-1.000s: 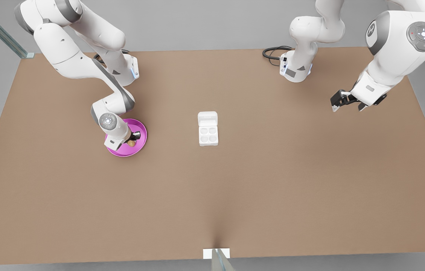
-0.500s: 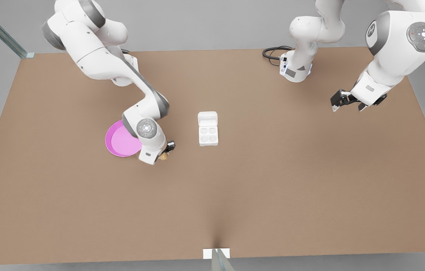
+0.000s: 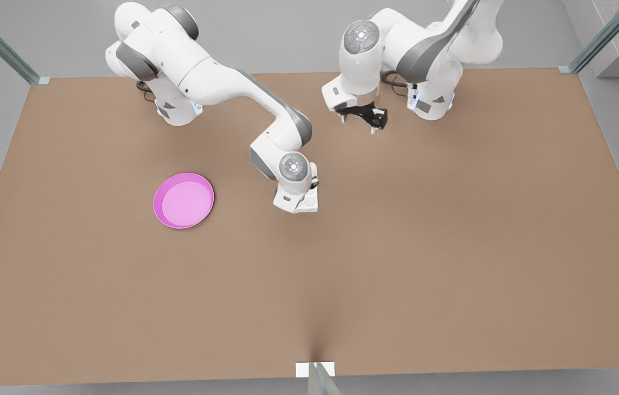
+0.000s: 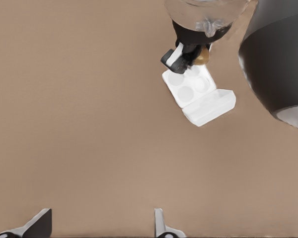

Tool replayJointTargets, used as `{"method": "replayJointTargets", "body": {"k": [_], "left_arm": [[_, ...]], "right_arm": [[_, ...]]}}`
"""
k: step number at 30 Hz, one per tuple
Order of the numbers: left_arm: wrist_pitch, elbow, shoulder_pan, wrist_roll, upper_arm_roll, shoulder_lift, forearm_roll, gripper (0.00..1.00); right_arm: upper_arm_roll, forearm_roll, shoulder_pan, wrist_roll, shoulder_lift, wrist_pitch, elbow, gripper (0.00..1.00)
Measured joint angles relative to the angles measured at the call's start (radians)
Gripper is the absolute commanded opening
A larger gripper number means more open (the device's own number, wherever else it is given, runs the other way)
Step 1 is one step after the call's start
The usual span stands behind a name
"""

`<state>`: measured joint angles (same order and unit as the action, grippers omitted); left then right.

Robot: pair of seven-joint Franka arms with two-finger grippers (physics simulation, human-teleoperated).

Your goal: Pack egg into the box and close the box lid

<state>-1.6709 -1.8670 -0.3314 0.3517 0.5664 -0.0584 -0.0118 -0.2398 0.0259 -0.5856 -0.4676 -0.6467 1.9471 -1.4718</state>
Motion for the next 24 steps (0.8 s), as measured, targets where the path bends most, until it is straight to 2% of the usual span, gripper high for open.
{"method": "replayJointTargets", "body": {"k": [2,4,6,9,12,20,21,22,24], "left_arm": [[-0.039,-0.132,0.006,0.054,0.047,-0.087,0.001,1.00],[-0.069,-0.191,0.101,0.103,0.072,-0.123,0.003,1.00],[-0.112,-0.251,0.130,0.146,0.088,-0.129,0.007,1.00],[-0.219,-0.326,0.110,0.203,0.097,-0.051,0.011,1.00],[-0.299,-0.367,0.109,0.251,0.113,-0.041,0.013,1.00],[-0.350,-0.413,0.092,0.349,0.140,-0.183,0.047,1.00],[-0.355,-0.416,0.092,0.359,0.140,-0.186,0.052,1.00],[-0.358,-0.418,0.092,0.368,0.140,-0.187,0.056,1.00],[-0.363,-0.419,0.092,0.386,0.141,-0.187,0.061,1.00]], "right_arm": [[0.043,0.006,-0.043,-0.021,-0.032,-0.002,0.045,0.49],[0.055,0.009,-0.059,-0.041,-0.047,-0.004,0.059,0.50],[0.059,0.010,-0.064,-0.059,-0.055,-0.005,0.066,0.50],[0.060,0.014,-0.087,-0.087,-0.118,-0.007,0.144,0.50],[0.085,0.026,-0.127,-0.116,-0.149,-0.007,0.181,0.51],[0.091,0.025,-0.102,-0.167,-0.148,0.022,0.100,0.52],[0.091,0.024,-0.104,-0.172,-0.148,0.027,0.095,0.65],[0.091,0.023,-0.106,-0.177,-0.147,0.032,0.090,1.00],[0.090,0.020,-0.107,-0.186,-0.137,0.040,0.067,1.00]]}}
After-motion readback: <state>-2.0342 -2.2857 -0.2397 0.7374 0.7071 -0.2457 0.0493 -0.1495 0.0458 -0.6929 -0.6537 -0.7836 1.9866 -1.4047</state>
